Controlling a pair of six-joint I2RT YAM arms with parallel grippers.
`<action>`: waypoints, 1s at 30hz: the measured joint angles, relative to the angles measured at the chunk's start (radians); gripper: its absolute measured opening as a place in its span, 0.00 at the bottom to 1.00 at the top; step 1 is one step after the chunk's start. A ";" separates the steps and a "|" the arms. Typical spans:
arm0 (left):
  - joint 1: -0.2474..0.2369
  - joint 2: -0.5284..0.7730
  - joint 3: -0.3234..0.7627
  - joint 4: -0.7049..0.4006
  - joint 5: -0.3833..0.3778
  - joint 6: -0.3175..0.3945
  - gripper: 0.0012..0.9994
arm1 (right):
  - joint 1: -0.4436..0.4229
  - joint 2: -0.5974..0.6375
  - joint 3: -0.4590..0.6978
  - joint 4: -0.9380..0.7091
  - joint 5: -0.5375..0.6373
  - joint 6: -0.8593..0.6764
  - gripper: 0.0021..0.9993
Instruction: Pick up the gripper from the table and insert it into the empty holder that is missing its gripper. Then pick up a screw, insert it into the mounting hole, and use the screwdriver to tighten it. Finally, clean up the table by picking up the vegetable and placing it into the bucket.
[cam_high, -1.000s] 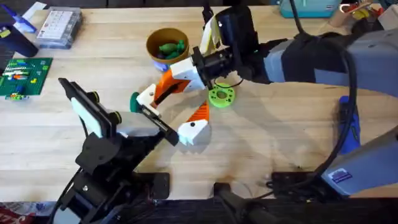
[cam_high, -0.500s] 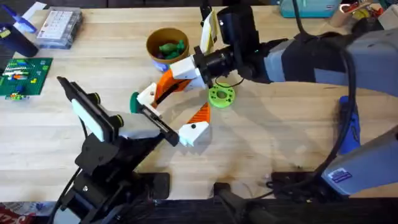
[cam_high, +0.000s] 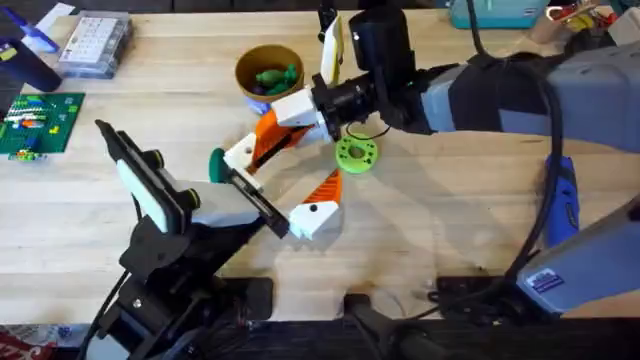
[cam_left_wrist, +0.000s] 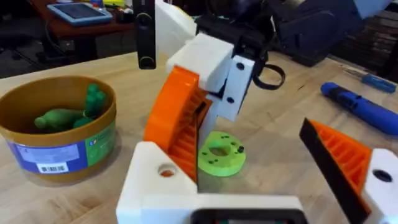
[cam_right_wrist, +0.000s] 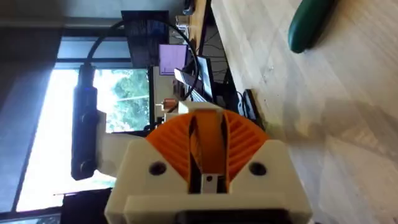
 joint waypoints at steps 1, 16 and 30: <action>0.000 0.000 0.000 0.001 0.001 0.002 0.99 | 0.000 0.000 0.000 0.003 -0.005 0.001 0.24; 0.000 0.000 0.000 0.002 0.008 0.018 0.99 | -0.006 0.000 0.000 0.003 -0.031 0.007 0.31; -0.008 0.000 0.000 0.000 0.061 0.026 0.99 | -0.026 0.000 0.000 0.005 -0.088 0.046 0.37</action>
